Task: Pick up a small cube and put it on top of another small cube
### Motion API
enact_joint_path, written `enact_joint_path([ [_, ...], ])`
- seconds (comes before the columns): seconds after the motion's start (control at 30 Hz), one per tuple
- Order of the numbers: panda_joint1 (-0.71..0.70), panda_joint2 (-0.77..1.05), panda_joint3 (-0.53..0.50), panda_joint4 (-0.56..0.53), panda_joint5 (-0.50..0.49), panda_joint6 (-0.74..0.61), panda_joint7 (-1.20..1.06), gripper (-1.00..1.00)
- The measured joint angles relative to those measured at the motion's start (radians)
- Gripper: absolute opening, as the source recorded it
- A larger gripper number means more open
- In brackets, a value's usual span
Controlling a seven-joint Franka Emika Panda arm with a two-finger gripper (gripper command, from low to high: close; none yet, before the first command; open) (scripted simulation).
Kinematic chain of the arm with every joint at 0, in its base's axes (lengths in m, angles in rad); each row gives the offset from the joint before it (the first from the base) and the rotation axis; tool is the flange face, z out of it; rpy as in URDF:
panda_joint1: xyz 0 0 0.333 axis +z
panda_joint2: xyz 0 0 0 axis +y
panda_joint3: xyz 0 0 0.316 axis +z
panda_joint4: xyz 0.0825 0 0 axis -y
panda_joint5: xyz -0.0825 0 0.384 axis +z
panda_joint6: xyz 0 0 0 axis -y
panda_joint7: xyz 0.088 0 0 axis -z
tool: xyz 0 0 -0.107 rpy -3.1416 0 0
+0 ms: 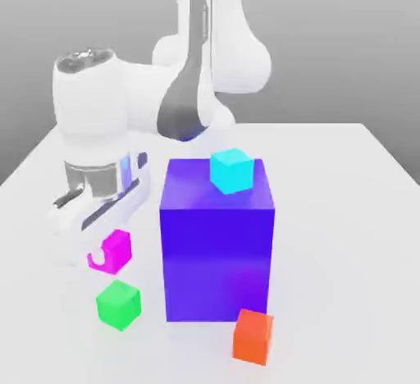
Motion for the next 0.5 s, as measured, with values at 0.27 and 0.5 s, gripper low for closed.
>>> enact_joint_path([
  [0.27, -0.005, 0.105, 0.001, 0.008, -0.023, 0.098, 0.019, -1.00],
  [0.5, -0.009, 0.180, 0.012, 0.003, -0.001, 0.178, 0.002, 1.00],
])
